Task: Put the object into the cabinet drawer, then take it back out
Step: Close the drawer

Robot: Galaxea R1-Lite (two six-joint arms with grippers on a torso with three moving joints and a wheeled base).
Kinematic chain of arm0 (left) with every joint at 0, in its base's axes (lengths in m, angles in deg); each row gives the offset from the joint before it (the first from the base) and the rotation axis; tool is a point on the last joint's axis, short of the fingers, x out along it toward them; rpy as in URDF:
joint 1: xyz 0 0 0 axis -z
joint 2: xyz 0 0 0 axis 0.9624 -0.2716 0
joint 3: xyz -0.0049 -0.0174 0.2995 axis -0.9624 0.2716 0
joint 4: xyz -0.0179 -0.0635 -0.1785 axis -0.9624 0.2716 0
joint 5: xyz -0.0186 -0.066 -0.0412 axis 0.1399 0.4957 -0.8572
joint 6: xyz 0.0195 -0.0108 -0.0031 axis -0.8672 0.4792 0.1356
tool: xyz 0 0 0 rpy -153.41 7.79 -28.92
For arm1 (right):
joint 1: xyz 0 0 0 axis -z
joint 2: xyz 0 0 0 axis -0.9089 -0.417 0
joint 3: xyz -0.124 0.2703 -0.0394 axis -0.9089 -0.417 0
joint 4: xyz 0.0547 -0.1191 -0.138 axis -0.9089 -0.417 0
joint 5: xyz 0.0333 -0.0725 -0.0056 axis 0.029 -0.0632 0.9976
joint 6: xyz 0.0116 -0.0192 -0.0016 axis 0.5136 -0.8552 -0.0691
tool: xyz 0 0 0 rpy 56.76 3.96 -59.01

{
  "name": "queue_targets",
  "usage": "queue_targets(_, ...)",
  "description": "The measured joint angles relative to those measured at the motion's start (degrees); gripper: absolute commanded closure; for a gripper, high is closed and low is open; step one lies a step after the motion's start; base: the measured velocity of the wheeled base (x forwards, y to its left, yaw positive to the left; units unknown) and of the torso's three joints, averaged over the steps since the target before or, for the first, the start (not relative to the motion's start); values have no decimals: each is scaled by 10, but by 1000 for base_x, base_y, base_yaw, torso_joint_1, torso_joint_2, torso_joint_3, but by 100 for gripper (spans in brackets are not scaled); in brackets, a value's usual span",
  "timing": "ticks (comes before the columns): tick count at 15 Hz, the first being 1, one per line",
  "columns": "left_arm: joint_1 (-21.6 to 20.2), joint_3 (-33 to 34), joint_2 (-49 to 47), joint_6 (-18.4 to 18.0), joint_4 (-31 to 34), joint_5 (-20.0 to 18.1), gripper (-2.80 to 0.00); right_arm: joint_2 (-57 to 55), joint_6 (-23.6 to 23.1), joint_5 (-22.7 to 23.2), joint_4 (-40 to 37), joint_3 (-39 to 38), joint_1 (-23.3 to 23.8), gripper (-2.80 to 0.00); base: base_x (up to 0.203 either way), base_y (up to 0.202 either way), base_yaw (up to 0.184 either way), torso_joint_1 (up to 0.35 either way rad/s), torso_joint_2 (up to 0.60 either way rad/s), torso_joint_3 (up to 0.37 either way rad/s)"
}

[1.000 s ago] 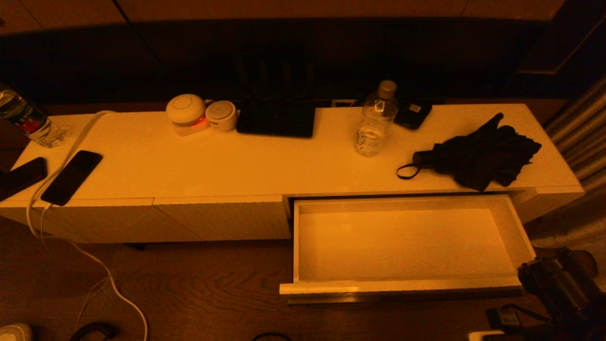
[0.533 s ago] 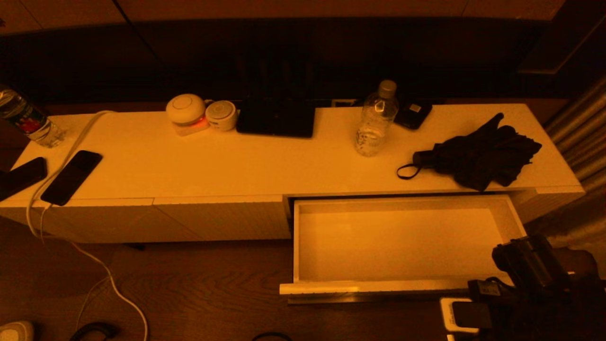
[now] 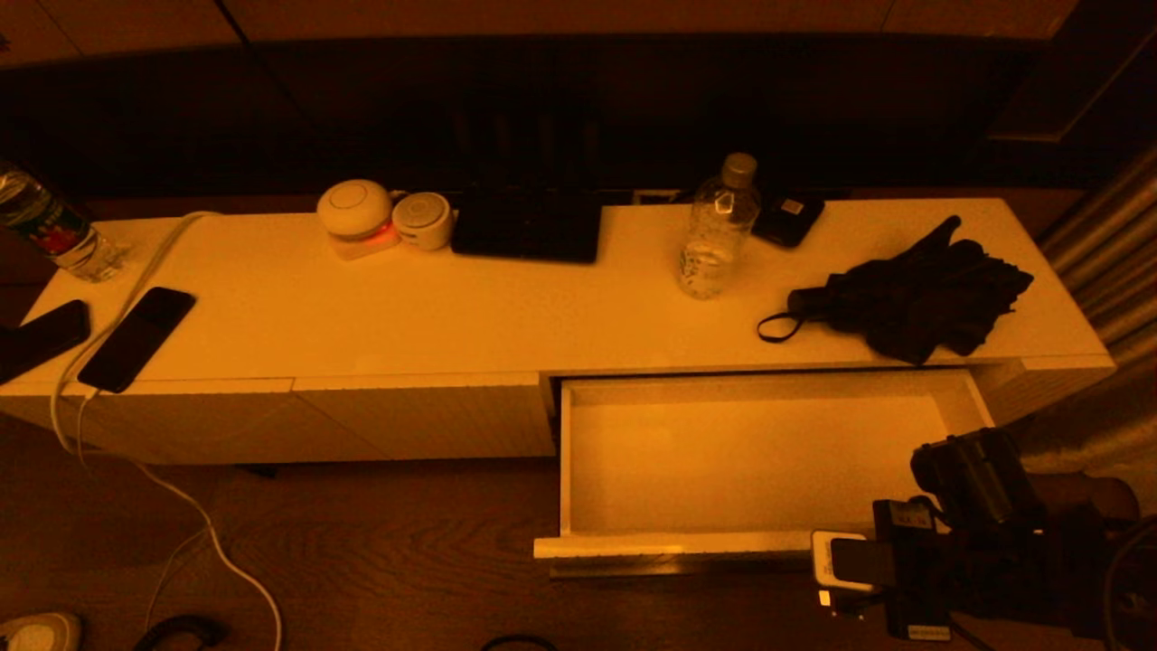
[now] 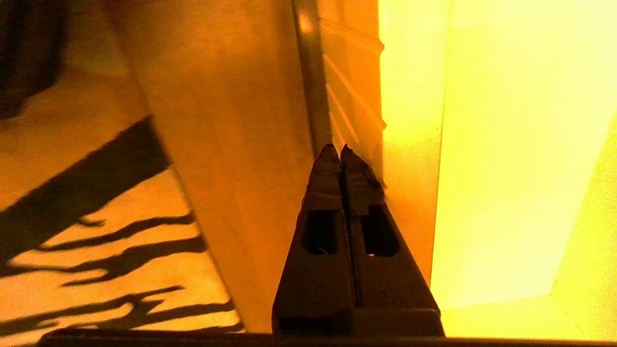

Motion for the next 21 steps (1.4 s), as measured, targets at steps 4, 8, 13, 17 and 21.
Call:
queue_targets(4,0,0,0,0,0,0,0,-20,-1,-2,51,16,-1,0,0,0,0,0,0,0)
queue_targets(8,0,0,0,0,0,0,0,-44,-2,-14,107,44,-1,0,0,0,0,0,0,0)
queue_targets(13,0,0,0,0,0,0,0,-68,-4,-42,122,101,0,0,0,0,0,0,0,0)
queue_targets(17,0,0,0,0,0,0,0,-93,0,-43,132,131,1,0,0,0,0,0,0,0)
queue_targets(21,0,0,0,0,0,0,0,-130,4,-44,171,175,3,0,0,0,0,0,0,0)
